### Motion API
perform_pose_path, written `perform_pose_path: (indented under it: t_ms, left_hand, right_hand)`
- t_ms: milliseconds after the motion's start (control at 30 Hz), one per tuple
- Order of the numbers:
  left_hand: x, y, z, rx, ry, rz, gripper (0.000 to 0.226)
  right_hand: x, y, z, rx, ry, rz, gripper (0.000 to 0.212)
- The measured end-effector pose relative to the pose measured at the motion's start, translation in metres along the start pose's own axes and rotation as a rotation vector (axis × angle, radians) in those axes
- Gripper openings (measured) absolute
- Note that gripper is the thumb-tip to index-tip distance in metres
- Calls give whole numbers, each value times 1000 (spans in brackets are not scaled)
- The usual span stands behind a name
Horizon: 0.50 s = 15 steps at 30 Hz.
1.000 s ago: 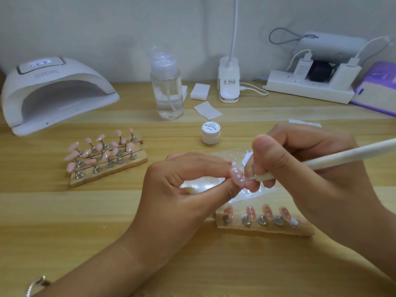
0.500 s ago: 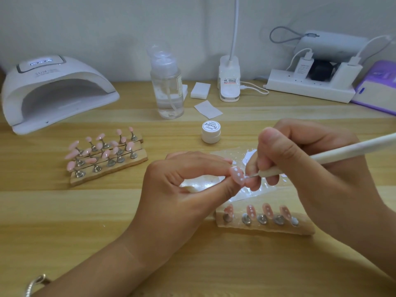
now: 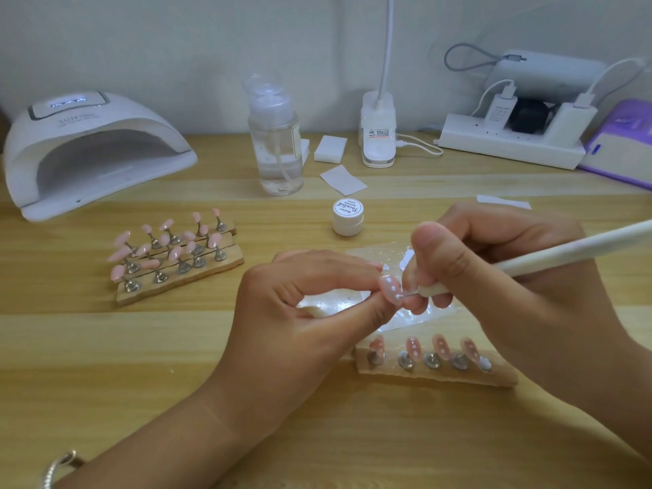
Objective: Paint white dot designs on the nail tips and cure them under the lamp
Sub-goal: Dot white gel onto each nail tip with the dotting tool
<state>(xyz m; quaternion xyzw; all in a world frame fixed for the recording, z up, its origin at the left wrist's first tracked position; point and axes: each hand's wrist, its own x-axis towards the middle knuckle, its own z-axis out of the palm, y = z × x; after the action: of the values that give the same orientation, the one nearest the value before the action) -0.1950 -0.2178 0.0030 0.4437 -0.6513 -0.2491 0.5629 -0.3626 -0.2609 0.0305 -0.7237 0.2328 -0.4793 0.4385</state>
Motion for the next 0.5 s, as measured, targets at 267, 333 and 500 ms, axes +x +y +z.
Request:
perform_pose_path:
  t_ms: [267, 333, 500]
  left_hand:
    - [0, -2, -1, 17, 20, -6, 10]
    - [0, -1, 0, 20, 7, 6, 4]
    - [0, 1, 0, 29, -8, 26, 7]
  right_hand:
    - [1, 0, 0, 57, 20, 4, 30]
    - [1, 0, 0, 38, 19, -4, 30]
    - [0, 1, 0, 6, 4, -1, 28]
